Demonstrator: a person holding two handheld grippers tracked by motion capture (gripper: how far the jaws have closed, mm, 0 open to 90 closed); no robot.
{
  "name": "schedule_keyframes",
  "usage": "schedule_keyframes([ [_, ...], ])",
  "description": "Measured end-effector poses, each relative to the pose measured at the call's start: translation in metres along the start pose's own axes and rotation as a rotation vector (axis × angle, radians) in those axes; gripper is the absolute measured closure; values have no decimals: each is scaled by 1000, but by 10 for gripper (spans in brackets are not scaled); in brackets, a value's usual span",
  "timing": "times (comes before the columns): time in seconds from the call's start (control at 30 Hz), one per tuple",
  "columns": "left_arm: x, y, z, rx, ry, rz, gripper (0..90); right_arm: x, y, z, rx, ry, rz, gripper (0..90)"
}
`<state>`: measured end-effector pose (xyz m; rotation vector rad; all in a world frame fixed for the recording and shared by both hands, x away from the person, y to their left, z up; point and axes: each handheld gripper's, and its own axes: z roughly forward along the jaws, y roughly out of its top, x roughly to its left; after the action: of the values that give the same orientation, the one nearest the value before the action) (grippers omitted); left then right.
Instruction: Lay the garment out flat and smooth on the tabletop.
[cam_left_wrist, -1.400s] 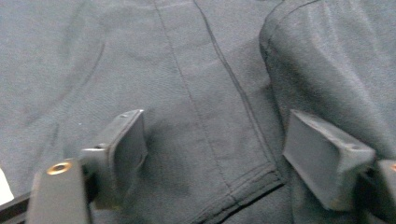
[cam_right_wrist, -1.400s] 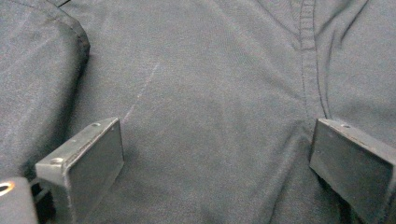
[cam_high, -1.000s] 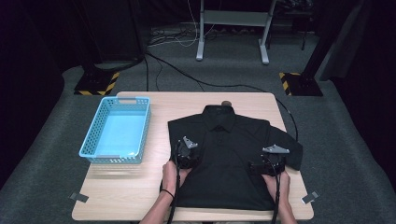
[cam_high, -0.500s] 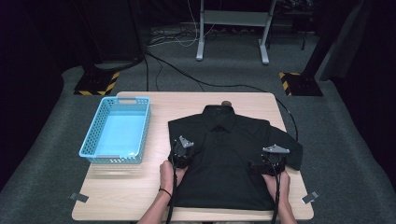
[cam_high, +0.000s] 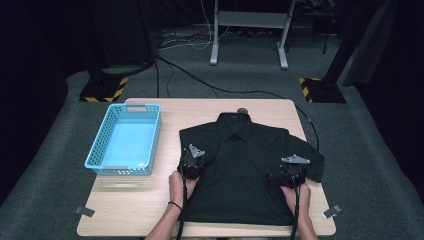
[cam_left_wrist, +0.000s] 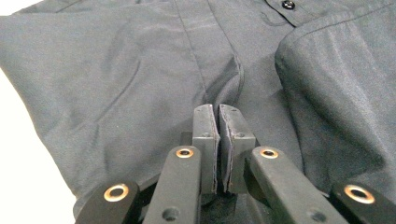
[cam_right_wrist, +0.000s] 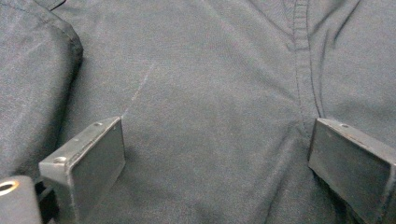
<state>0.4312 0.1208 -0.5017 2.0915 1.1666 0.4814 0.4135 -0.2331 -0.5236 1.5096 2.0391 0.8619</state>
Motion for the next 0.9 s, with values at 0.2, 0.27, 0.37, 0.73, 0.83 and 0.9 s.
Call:
schedule_keyframes([
  [0.2, 3, 1, -3, -9, 8, -7, 858, 0, 0, 0, 1, -1, 1, 30],
  [0.27, 5, 2, -5, -16, 12, -10, 859, 0, 0, 0, 1, -1, 1, 30],
  [0.37, 8, 2, -7, -26, 23, -15, 859, 0, 0, 0, 2, -1, 3, 30],
  [0.73, 14, 1, -12, -45, 38, -28, 861, -1, 1, 0, 3, -3, 5, 31],
  [0.83, 18, 2, -15, -55, 42, -42, 861, -1, 1, 0, 3, -3, 6, 31],
  [0.9, 21, 3, -18, -59, 47, -46, 861, -1, 1, 0, 3, -3, 6, 31],
])
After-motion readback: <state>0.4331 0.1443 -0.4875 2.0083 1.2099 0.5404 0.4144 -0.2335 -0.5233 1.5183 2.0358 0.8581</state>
